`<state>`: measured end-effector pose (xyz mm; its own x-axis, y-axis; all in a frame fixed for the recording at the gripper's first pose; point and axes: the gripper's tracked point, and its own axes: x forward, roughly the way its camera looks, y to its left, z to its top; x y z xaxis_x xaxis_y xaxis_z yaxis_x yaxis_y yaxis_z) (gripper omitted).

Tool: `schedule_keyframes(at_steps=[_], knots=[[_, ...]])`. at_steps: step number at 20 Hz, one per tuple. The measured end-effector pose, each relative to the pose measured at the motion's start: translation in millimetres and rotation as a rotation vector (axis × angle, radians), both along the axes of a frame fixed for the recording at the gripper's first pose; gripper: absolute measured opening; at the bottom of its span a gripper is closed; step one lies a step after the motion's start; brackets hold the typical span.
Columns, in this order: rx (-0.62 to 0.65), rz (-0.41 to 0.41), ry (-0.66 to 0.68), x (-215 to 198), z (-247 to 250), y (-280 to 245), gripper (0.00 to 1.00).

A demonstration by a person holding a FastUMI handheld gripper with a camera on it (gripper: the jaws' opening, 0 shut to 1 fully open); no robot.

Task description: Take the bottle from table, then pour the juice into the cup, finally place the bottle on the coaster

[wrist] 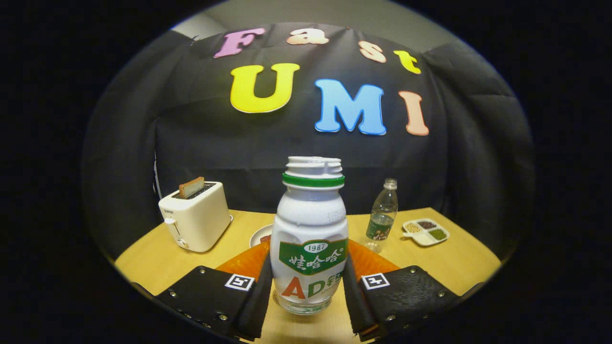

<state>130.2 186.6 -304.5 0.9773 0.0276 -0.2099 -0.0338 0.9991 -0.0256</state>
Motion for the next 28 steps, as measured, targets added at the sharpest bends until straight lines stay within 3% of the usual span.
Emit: schedule_keyframes(at_steps=[4,11,21,28], knots=[[-0.036,0.069,-0.028,8,-10,21,0.67],[-0.051,0.015,-0.061,29,-24,13,0.67],[-0.034,0.049,0.007,55,-86,28,0.67],[0.009,0.006,0.016,57,-100,24,0.67]])
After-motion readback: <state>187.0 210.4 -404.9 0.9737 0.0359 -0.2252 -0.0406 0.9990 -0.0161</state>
